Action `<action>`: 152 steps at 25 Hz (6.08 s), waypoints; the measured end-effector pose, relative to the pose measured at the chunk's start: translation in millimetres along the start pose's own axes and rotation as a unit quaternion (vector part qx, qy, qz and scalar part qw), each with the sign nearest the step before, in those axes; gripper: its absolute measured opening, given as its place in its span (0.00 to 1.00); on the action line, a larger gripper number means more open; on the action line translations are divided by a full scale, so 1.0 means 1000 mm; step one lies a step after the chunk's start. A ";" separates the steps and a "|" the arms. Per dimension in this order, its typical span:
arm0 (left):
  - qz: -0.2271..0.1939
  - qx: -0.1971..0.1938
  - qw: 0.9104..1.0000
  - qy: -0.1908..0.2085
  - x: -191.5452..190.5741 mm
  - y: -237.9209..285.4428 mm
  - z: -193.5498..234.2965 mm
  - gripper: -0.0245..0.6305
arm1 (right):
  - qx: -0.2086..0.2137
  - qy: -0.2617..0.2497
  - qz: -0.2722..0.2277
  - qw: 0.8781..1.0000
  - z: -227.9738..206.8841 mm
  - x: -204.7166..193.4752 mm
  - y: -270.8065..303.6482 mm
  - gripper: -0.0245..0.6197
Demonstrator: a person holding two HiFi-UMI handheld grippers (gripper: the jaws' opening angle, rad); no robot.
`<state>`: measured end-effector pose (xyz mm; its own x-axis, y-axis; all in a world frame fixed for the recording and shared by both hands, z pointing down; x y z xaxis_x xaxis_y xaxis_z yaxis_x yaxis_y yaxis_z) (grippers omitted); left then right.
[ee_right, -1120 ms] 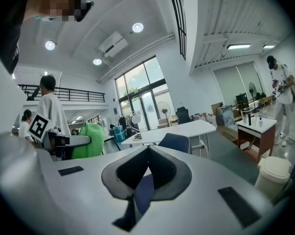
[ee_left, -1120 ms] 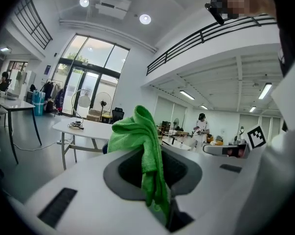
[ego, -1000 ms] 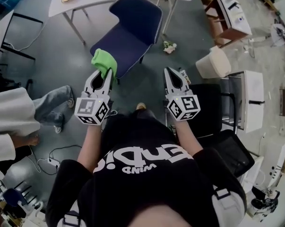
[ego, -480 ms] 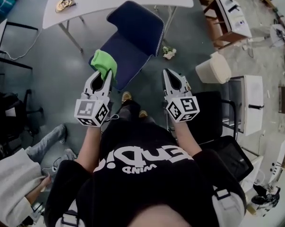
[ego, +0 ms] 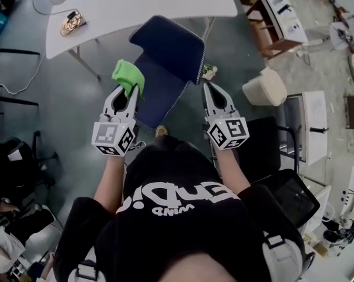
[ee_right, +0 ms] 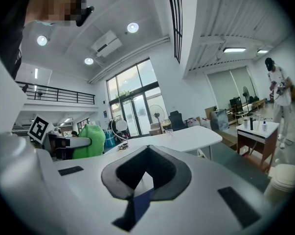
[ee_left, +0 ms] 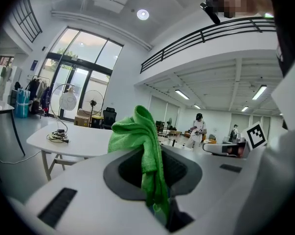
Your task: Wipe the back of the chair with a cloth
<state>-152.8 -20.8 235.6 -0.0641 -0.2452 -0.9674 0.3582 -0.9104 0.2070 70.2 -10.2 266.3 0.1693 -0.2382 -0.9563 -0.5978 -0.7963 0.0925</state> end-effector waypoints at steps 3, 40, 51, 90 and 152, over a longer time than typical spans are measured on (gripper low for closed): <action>-0.001 -0.006 1.000 0.003 0.009 0.017 0.008 0.13 | -0.004 0.002 -0.002 1.000 -0.003 0.005 0.012 0.03; 0.028 -0.013 0.999 -0.034 -0.133 0.175 0.059 0.13 | -0.027 0.025 -0.003 0.999 -0.094 -0.107 0.098 0.03; -0.012 0.017 0.998 0.051 -0.123 0.245 0.131 0.13 | -0.042 0.037 0.004 0.998 -0.108 -0.122 0.092 0.03; 0.050 -0.258 0.954 0.145 -0.218 0.306 -0.075 0.13 | -0.088 0.076 0.009 0.993 -0.133 -0.144 0.068 0.03; 0.065 -0.140 0.978 0.143 -0.268 0.332 0.027 0.13 | -0.059 0.089 0.046 0.993 -0.126 -0.177 0.096 0.03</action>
<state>-41.7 -266.7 567.8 0.2475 -0.2134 -0.9451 0.5895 -0.7410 0.3217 81.3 -114.6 478.8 0.2607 -0.3997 -0.8788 -0.5225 -0.8238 0.2197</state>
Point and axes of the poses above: the fingertips, and each gripper's own axes: y forward along the fingers, z to its left, x out of its top, the point moved 1 cm from there along -y, backward along the fingers, and after that the axes turned 10 degrees about x, right-handed, at the moved point
